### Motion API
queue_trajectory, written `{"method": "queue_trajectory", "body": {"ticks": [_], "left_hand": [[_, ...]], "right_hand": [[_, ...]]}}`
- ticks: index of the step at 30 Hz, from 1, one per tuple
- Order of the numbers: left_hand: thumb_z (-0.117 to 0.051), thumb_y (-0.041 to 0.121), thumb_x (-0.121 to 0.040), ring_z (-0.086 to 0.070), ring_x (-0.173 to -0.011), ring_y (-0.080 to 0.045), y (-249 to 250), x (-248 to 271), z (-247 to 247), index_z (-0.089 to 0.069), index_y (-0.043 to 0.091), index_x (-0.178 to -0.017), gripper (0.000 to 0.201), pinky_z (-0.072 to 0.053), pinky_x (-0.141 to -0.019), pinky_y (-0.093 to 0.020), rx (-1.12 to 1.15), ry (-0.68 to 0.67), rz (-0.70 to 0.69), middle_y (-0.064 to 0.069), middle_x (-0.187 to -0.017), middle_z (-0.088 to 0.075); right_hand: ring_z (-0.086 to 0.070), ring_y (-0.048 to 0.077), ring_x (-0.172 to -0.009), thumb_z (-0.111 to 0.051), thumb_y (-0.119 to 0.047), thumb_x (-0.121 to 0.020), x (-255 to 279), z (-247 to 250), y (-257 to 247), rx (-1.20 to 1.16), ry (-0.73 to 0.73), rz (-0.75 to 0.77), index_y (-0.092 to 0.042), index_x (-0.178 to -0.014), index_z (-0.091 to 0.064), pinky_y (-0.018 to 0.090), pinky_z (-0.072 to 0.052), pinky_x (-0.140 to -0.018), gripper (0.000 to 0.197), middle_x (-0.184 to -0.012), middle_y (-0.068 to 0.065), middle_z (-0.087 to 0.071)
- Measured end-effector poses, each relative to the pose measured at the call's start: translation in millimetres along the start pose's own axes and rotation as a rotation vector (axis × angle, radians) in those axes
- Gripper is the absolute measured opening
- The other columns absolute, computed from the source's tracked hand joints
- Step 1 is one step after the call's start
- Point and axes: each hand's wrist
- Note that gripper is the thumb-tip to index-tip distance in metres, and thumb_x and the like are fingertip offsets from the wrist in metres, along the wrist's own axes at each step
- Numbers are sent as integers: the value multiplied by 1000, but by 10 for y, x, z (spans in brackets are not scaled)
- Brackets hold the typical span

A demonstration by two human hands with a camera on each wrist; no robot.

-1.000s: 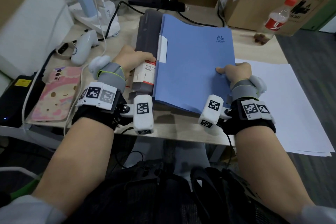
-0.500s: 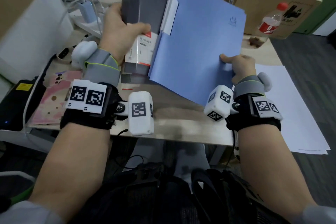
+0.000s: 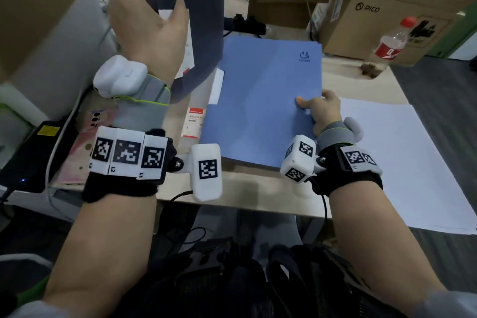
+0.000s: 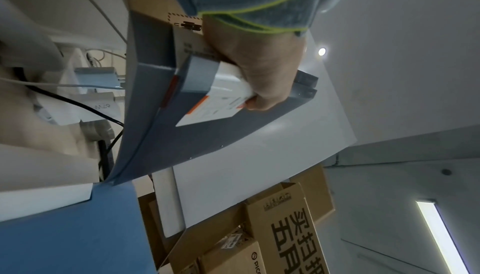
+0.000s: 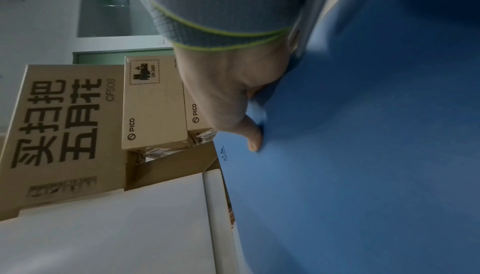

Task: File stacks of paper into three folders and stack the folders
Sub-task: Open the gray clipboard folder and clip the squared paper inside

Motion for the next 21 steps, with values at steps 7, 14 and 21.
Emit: {"method": "queue_trajectory", "body": {"ticks": [7,14,21], "left_hand": [[-58,23,-75,-57,-83,-2,46,-31,-43,-40,17,-94,26,-39,-76,-3,49,-17,-103,18,-81,-51],[-65,15,-69,-64,-83,-13,2,-37,-227,-47,9,-95,32,-53,-78,-25,280,-112,-24,-7,-92,-64],[-70,4,-65,-66,-80,-17,-195,160,-451,-57,8,-98,36,-57,-72,-30,507,-332,335,-6,-91,-68]], "right_hand": [[-67,34,-94,-78,-8,-64,-236,-115,32,197,-9,-27,-15,-120,-56,50,-55,-86,60,-109,9,-68],[-46,24,-68,-58,-27,-87,-134,-156,-85,249,112,75,-18,-82,-58,29,-44,-69,10,-75,4,-52],[-44,18,-66,-61,-49,-80,-176,-49,-280,-3,99,123,-17,-63,-50,28,-38,-63,37,-68,3,-51]]}}
Point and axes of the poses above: each hand's wrist, its own x-axis away from the middle knuckle, its own z-axis out of the back of the hand, y = z × x
